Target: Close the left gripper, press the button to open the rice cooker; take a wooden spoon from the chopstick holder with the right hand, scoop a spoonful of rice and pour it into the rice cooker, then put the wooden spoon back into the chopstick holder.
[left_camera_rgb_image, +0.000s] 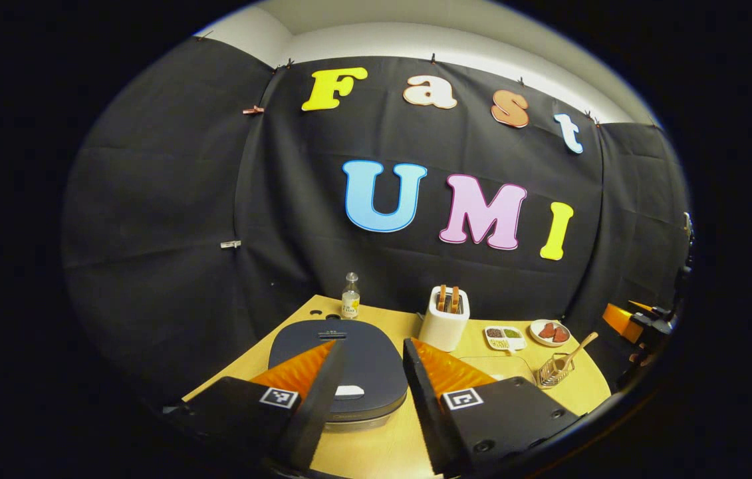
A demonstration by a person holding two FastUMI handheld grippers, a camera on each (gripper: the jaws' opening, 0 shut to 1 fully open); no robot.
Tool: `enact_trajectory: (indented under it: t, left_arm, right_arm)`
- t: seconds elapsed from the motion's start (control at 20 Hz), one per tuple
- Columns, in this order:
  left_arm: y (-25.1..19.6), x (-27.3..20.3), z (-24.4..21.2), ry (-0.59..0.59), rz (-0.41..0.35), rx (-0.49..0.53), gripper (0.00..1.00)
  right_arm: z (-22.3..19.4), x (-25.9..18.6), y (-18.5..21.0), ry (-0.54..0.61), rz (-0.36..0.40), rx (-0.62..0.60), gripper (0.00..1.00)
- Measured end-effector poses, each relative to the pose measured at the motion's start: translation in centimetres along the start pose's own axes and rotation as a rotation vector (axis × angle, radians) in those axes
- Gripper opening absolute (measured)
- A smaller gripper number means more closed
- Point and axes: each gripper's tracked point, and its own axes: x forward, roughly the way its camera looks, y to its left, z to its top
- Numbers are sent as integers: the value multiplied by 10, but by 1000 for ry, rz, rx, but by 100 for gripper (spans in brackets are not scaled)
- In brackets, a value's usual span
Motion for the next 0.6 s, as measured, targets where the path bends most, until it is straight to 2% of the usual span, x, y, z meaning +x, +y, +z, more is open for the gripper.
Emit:
enact_trajectory:
  t: [0.25,0.3,0.4,0.45,0.6]
  left_arm:
    - [20,17,-13,60,-6,-41,43]
    - [26,22,-19,77,-5,-49,27]
    - [32,33,-31,124,-4,-71,13]
    - [34,40,-38,149,-5,-83,8]
    - [34,60,-62,213,-16,-88,6]
  right_arm:
    - [5,8,-2,-19,8,19,99]
    - [4,9,-5,-22,5,17,99]
    - [3,7,-13,-25,-7,9,99]
    - [0,5,-18,-23,-17,8,99]
    - [-8,0,-35,-7,-53,25,99]
